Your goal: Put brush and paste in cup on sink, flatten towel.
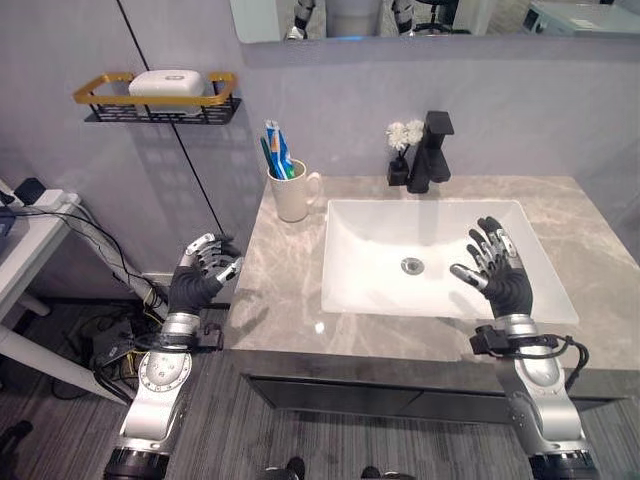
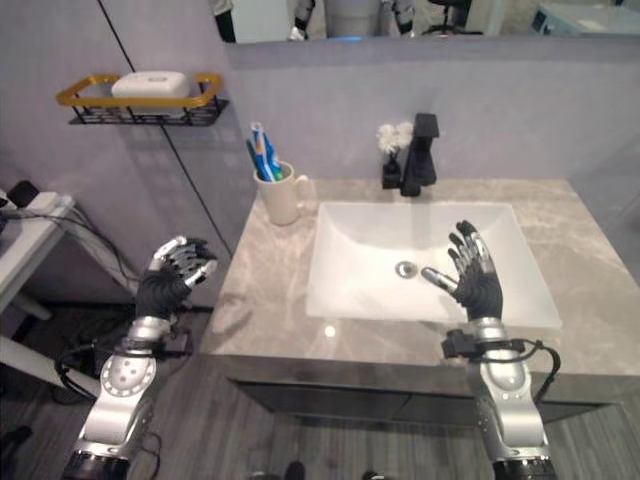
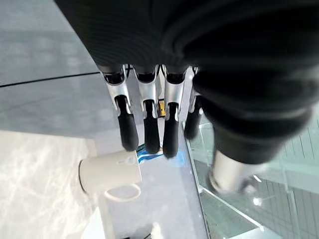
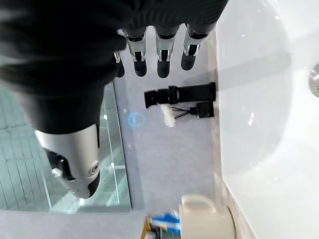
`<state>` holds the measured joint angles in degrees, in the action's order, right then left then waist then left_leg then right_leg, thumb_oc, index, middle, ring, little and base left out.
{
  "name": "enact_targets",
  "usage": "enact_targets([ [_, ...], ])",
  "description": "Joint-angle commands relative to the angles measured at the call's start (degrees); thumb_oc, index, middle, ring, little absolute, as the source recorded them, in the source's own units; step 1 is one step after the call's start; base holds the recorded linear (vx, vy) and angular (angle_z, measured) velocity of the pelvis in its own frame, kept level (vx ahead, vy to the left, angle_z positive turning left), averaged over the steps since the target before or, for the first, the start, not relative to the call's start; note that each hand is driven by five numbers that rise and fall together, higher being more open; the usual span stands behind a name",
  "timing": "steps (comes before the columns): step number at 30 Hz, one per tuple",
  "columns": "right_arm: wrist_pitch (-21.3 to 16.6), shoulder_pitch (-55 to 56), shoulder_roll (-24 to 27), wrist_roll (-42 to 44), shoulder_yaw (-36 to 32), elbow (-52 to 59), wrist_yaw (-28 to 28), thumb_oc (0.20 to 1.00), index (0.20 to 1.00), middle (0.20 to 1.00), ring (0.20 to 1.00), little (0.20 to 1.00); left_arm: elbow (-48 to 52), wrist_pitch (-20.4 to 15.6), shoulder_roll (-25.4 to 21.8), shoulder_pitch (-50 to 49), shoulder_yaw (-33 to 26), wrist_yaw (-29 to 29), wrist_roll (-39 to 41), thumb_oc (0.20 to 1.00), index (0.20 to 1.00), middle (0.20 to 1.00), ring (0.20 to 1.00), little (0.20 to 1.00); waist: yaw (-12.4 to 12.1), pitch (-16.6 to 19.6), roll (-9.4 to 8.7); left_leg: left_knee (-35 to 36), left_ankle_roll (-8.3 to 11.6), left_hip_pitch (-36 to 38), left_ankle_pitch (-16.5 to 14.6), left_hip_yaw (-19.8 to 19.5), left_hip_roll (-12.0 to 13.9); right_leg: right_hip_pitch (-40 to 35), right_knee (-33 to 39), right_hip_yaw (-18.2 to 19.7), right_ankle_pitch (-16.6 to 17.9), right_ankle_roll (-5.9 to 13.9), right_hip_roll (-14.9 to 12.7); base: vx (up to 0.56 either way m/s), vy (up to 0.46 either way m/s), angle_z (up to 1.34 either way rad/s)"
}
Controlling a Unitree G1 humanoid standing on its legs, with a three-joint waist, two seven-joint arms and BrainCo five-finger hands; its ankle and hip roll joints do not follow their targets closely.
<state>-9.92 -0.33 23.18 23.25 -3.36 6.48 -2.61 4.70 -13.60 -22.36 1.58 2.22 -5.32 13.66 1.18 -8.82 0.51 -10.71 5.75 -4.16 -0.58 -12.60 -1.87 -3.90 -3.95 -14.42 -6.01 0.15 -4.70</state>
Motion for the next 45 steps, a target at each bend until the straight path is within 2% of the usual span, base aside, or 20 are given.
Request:
enact_targets([
  [1, -4.0, -1.9, 1.5, -3.2, -1.5, 4.0, -1.7, 1.000, 1.000, 1.000, 1.000, 1.000, 1.7, -2.7, -2.9, 0.8, -1.3, -0.4, 2.0, 1.000, 1.000, 1.000, 1.000, 1.000, 1.0, 4.8, -0.88, 4.5, 0.03, -2.3, -2.9, 3.5, 4.7, -1.5, -1.4, 4.5, -5.4, 4.70, -0.9, 0.11, 0.283, -0.21],
  [4, -3.7, -1.3, 1.2, -4.9, -1.8, 4.0, -2.3, 1.000, 1.000, 1.000, 1.000, 1.000, 1.5, -3.1, -3.5, 1.5, -0.8, -0.4, 1.5, 1.000, 1.000, 1.000, 1.000, 1.000, 1.3, 5.9, -0.65, 6.7, -1.19, 0.1, -3.3, 4.8, 3.8, -1.6, -1.0, 5.6, -4.1, 6.29, -3.6, 0.12, 0.286, -0.31],
  [11, -2.9, -2.1, 0.1, -7.2, -0.3, 3.2, -2.8, 1.000, 1.000, 1.000, 1.000, 1.000, 2.0, -3.2, -5.6, 2.0, -1.6, -0.8, 0.6, 1.000, 1.000, 1.000, 1.000, 1.000, 0.3, 7.1, -1.68, 6.8, -4.68, 1.6, -5.7, 7.4, 0.5, 0.3, -1.4, 8.6, -1.9, 9.40, -8.1, 0.05, 0.232, -0.26],
  [13, -2.3, -2.3, -0.4, -7.7, 0.8, 2.5, -2.5, 1.000, 1.000, 1.000, 1.000, 1.000, 2.0, -3.3, -6.2, 1.6, -2.7, -1.6, -0.4, 1.000, 1.000, 1.000, 1.000, 1.000, -0.1, 7.2, -2.24, 7.0, -6.33, 3.0, -7.1, 8.7, -1.2, 2.1, -3.5, 10.1, -0.9, 11.03, -9.8, 0.02, 0.323, -0.11],
  [15, -2.1, -2.0, -0.7, -7.7, 0.8, 2.3, -2.2, 1.000, 1.000, 1.000, 1.000, 1.000, 1.9, -3.1, -6.3, 1.5, -2.9, -1.5, -0.7, 1.000, 1.000, 1.000, 1.000, 1.000, 0.0, 7.0, -2.42, 7.0, -6.98, 3.5, -7.2, 8.8, -1.7, 3.0, -6.1, 11.1, -0.2, 11.45, -10.0, -0.03, 0.238, -0.64],
  [16, -2.2, -2.0, -1.0, -7.6, 1.1, 2.3, -1.9, 1.000, 1.000, 1.000, 1.000, 1.000, 1.8, -2.9, -6.7, 1.1, -3.1, -1.5, -1.9, 1.000, 1.000, 1.000, 1.000, 1.000, -0.2, 5.9, -1.77, 7.5, -8.08, 4.7, -7.3, 9.6, -1.6, 5.9, -12.4, 10.2, -1.4, 10.44, -9.3, -0.07, 0.183, -0.46],
  [18, -2.1, -1.7, -1.0, -7.7, 1.4, 2.1, -1.6, 1.000, 1.000, 1.000, 1.000, 1.000, 1.7, -2.9, -6.4, 0.9, -3.4, -1.6, -2.2, 1.000, 1.000, 1.000, 1.000, 1.000, 0.1, 5.1, -1.75, 7.9, -8.35, 5.7, -7.0, 9.7, -1.6, 7.8, -15.7, 9.7, -2.7, 9.17, -6.4, -0.05, 0.069, -0.38],
  [19, -2.5, -2.0, -0.9, -7.2, 2.0, 1.8, -1.5, 1.000, 1.000, 1.000, 1.000, 1.000, 1.3, -2.8, -6.0, 0.8, -4.0, -2.1, -2.2, 1.000, 1.000, 1.000, 1.000, 1.000, -0.2, 4.5, -2.21, 8.3, -8.39, 6.4, -6.9, 10.3, -2.0, 8.8, -13.7, 7.9, -4.2, 6.69, -2.0, -0.01, -0.054, -0.34],
  [20, -2.5, -2.1, -1.0, -7.1, 1.9, 1.8, -1.4, 1.000, 1.000, 1.000, 1.000, 1.000, 1.6, -3.0, -5.9, 0.7, -4.4, -2.0, -2.1, 1.000, 1.000, 1.000, 1.000, 1.000, -0.3, 4.3, -2.18, 8.1, -8.17, 6.3, -6.9, 10.5, -1.8, 8.6, -12.8, 6.0, -4.3, 6.45, -2.3, 0.06, -0.152, -0.05],
  [21, -2.7, -1.0, -1.1, -6.8, 1.5, 1.9, -1.5, 1.000, 1.000, 1.000, 1.000, 1.000, 1.0, -2.8, -5.4, 0.8, -4.0, -1.9, -2.2, 1.000, 1.000, 1.000, 1.000, 1.000, 0.5, 4.7, -2.92, 8.3, -7.79, 6.7, -6.8, 10.1, -1.6, 7.1, -11.4, 8.3, -5.2, 5.64, -0.2, 0.08, -0.171, -0.12],
  [26, -3.1, 0.2, -0.6, -5.3, -0.4, 2.6, -1.1, 1.000, 1.000, 1.000, 1.000, 1.000, 0.6, -2.9, -4.7, 0.3, -3.7, -1.0, -1.4, 1.000, 1.000, 1.000, 1.000, 1.000, 0.5, 5.4, -3.33, 7.1, -5.90, 7.0, -7.9, 9.6, -0.2, 4.5, -5.5, 9.7, -3.7, 4.46, 2.1, 0.10, -0.175, 0.09],
  [29, -3.4, 0.9, 0.2, -4.3, -1.4, 2.8, -0.7, 1.000, 1.000, 1.000, 1.000, 1.000, 0.2, -2.6, -4.3, 0.1, -3.8, -0.5, -0.9, 1.000, 1.000, 1.000, 1.000, 1.000, 0.6, 4.6, -3.71, 0.7, -5.14, 5.5, -10.1, 7.5, -0.5, 2.7, -3.9, 10.1, -3.5, 3.41, 3.0, 0.08, -0.139, 0.19],
  [31, -3.7, 0.6, 1.5, -3.3, -2.1, 2.4, -0.9, 1.000, 1.000, 1.000, 1.000, 1.000, 0.1, -2.5, -3.3, -0.2, -3.6, -0.3, 0.3, 1.000, 1.000, 1.000, 1.000, 1.000, 0.5, 3.9, -2.80, -2.8, -4.28, 3.3, -10.5, 5.2, 0.7, 0.7, -2.7, 10.5, -4.3, 2.47, 3.7, 0.08, -0.028, 0.15],
  [32, -3.7, 0.5, 1.5, -3.3, -2.1, 2.4, -0.9, 1.000, 1.000, 1.000, 1.000, 1.000, 0.0, -2.6, -3.3, -0.2, -3.5, -0.3, 0.3, 1.000, 1.000, 1.000, 1.000, 1.000, 0.5, 3.9, -2.78, -2.6, -4.25, 3.3, -10.4, 5.2, 0.7, 0.6, -2.5, 10.5, -4.2, 2.45, 3.7, 0.04, 0.102, 0.02],
  [33, -3.8, -0.3, 1.7, -2.8, -2.4, 1.7, -1.7, 1.000, 1.000, 1.000, 1.000, 1.000, -0.5, -2.7, -3.6, 0.7, -3.1, -0.9, 0.6, 1.000, 1.000, 1.000, 1.000, 1.000, 0.1, 3.1, -3.00, -1.6, -1.71, -1.0, -6.8, 1.6, 1.6, 0.5, -2.9, 11.0, -4.9, 3.39, 2.8, -0.02, 0.088, -0.01],
  [36, -3.7, -0.3, 1.6, -3.6, -2.4, 1.1, -2.2, 1.000, 1.000, 1.000, 1.000, 1.000, -1.3, -2.9, -3.8, 1.5, -2.7, -1.3, 0.8, 1.000, 1.000, 1.000, 1.000, 1.000, 0.6, 3.6, -2.96, 1.0, -1.04, -1.9, -5.0, 2.3, 3.1, 0.6, -2.8, 10.4, -5.3, 4.09, 1.9, 0.01, 0.134, -0.02],
  [38, -3.7, 0.1, 1.5, -4.6, -2.7, 1.0, -2.3, 1.000, 1.000, 1.000, 1.000, 1.000, -2.1, -2.9, -3.8, 1.6, -2.3, -1.2, 0.5, 1.000, 1.000, 1.000, 1.000, 1.000, 0.6, 4.7, -2.40, 5.1, -1.47, 0.0, -4.7, 3.0, 3.9, 0.4, -2.1, 10.2, -4.9, 4.71, 1.2, 0.08, 0.216, 0.06],
  [40, -3.4, 0.2, 1.2, -5.6, -2.5, 1.0, -2.4, 1.000, 1.000, 1.000, 1.000, 1.000, -2.5, -2.8, -4.0, 1.6, -2.1, -1.2, -0.1, 1.000, 1.000, 1.000, 1.000, 1.000, 0.8, 5.6, -2.34, 8.0, -2.26, 1.9, -4.4, 3.6, 3.3, 0.3, -1.5, 10.1, -3.8, 5.63, -0.2, 0.07, 0.246, 0.05],
  [41, -3.3, -0.3, 0.4, -6.2, -1.9, 0.5, -2.7, 1.000, 1.000, 1.000, 1.000, 1.000, -3.1, -2.8, -5.2, 2.0, -2.5, -1.6, -1.0, 1.000, 1.000, 1.000, 1.000, 1.000, 0.9, 6.3, -2.51, 10.4, -3.31, 3.9, -4.4, 5.5, 2.7, 1.0, -1.0, 10.4, -3.0, 6.79, -1.6, 0.02, 0.180, 0.00],
  [45, -3.3, -0.7, -0.4, -6.0, -1.5, 0.2, -2.9, 1.000, 1.000, 1.000, 1.000, 1.000, -3.4, -2.9, -5.9, 2.3, -3.1, -2.3, -1.4, 1.000, 1.000, 1.000, 1.000, 1.000, 0.5, 6.6, -2.76, 10.2, -4.16, 4.6, -5.0, 6.7, 2.0, 1.1, -0.6, 11.1, -2.1, 7.65, -2.8, 0.02, 0.146, -0.21],
])
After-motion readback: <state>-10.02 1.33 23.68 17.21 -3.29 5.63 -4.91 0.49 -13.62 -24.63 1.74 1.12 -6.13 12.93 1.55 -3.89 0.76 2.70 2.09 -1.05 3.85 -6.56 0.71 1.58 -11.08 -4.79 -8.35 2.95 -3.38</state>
